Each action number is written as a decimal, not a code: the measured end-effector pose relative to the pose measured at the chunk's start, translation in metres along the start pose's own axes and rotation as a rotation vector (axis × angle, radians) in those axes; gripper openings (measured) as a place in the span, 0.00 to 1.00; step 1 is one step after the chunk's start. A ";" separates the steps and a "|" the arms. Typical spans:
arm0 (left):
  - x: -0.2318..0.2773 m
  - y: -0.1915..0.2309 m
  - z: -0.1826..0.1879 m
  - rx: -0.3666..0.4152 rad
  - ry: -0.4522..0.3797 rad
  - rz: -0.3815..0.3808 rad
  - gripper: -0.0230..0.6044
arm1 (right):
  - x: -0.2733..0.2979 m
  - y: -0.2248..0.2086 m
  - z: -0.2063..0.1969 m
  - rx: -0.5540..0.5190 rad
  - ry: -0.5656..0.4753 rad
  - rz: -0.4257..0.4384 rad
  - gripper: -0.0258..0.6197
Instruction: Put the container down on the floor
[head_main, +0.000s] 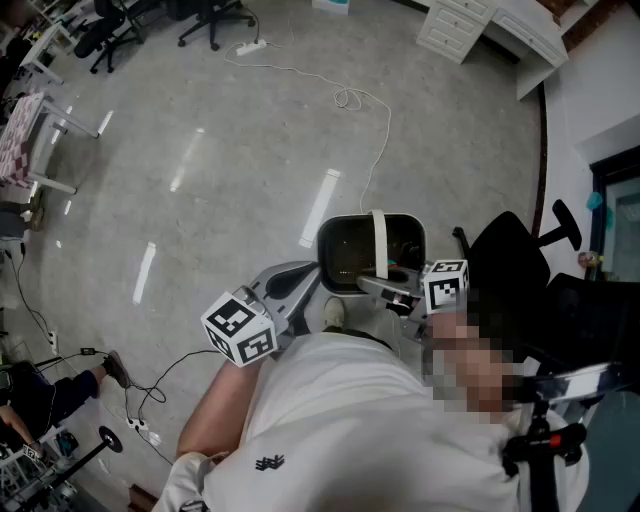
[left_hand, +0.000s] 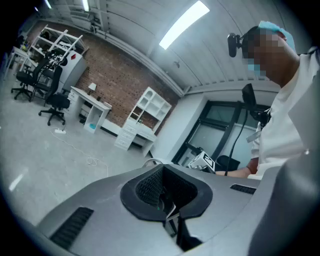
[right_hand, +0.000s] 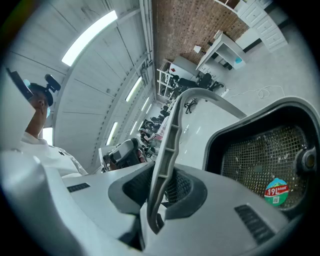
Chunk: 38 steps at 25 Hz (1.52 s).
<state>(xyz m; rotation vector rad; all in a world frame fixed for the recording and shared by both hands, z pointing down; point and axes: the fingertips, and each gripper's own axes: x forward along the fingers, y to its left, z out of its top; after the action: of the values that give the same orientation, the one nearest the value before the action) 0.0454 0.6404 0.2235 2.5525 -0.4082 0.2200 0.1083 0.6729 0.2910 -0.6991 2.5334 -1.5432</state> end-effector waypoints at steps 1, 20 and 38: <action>0.002 -0.003 -0.002 0.008 0.014 -0.005 0.05 | -0.005 -0.002 -0.001 0.005 -0.007 -0.005 0.10; 0.012 -0.015 0.005 0.029 0.047 -0.041 0.05 | -0.017 -0.018 0.013 0.049 -0.076 0.003 0.10; 0.044 0.240 0.145 -0.073 0.005 -0.122 0.05 | 0.132 -0.097 0.238 0.019 -0.061 -0.051 0.10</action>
<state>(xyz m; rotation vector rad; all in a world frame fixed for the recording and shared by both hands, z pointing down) 0.0177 0.3581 0.2291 2.4944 -0.2525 0.1630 0.0970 0.3847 0.2799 -0.8012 2.4727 -1.5342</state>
